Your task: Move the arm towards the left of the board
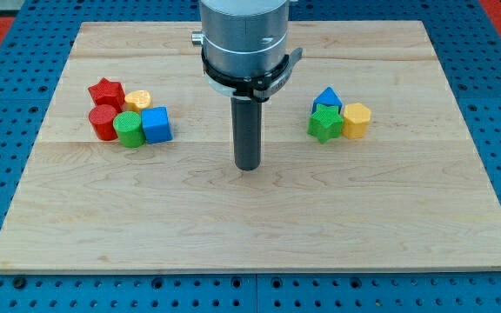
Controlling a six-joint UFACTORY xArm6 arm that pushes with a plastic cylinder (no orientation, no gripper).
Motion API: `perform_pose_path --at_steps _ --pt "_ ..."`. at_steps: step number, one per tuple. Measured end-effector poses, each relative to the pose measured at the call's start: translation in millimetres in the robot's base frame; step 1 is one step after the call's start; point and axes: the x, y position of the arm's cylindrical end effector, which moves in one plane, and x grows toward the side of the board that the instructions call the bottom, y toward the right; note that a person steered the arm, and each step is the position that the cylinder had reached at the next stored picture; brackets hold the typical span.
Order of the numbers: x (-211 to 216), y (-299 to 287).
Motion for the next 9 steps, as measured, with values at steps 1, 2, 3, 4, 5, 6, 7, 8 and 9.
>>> perform_pose_path --at_steps 1,2,3,4,5,6,7,8,9 --pt "19 2" --pt "30 40" --pt "14 76" --pt "1 76" --pt "-3 75" --pt "5 54" --pt "5 34" --pt "7 22" --pt "38 -36"
